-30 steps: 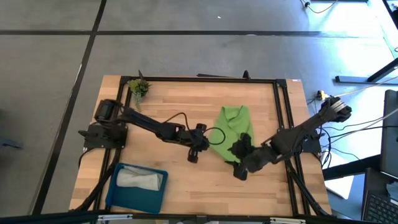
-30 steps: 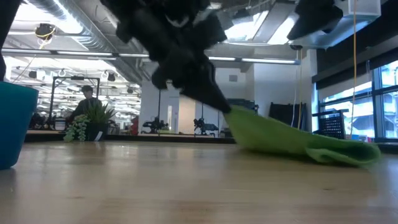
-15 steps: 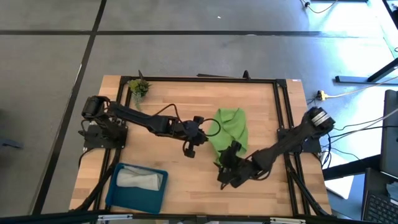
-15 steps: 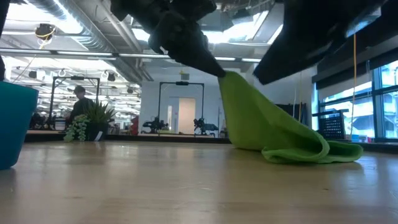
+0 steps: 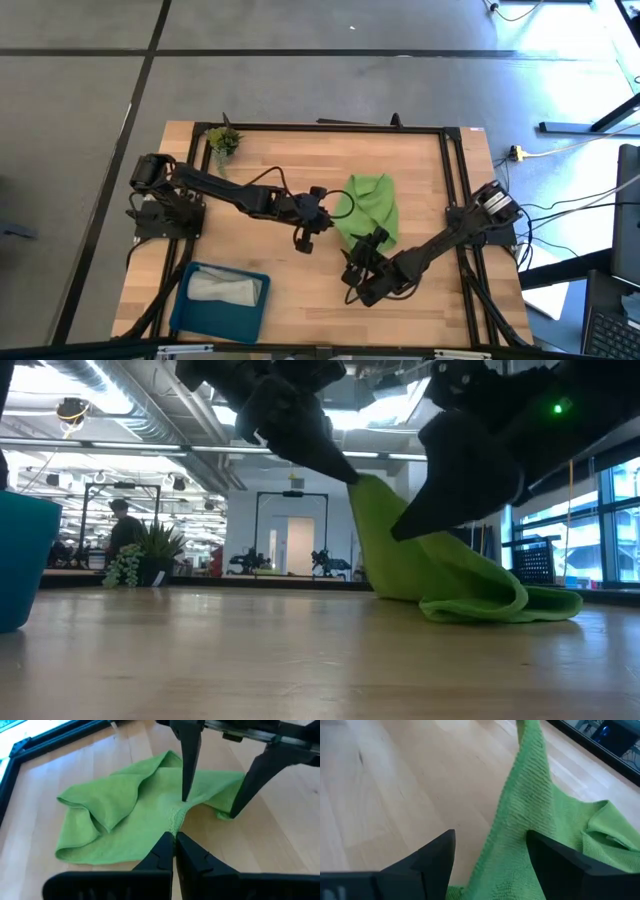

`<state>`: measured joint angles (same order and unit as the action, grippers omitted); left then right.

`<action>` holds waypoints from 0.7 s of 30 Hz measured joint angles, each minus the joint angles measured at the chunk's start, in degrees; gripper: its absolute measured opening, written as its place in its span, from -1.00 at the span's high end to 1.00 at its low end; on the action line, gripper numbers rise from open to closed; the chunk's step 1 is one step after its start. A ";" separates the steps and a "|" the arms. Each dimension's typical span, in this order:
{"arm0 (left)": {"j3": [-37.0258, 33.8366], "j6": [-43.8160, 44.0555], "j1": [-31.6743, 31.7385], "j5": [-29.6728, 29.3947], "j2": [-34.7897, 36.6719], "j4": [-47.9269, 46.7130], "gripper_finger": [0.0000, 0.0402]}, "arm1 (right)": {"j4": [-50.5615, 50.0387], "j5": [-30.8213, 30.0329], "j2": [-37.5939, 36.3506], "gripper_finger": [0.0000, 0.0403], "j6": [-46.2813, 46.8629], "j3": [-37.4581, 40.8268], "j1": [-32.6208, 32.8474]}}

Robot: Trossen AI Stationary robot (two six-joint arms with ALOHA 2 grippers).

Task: Fold microfiber towels
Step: Fold the green microfiber cloth

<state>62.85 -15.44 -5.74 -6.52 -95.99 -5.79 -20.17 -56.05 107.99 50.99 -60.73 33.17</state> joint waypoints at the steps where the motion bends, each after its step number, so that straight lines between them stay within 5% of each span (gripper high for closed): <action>1: 0.00 0.00 0.00 0.02 0.16 -0.29 1.00 | -0.02 0.02 0.22 -0.22 0.00 0.00 0.00; 21: 0.00 0.29 -0.02 -4.01 10.38 -7.06 1.00 | -0.43 5.15 0.34 0.10 5.98 0.00 0.02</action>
<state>62.85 -15.16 -5.76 -10.54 -85.61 -12.85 -20.60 -50.89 108.33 56.96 -60.73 33.19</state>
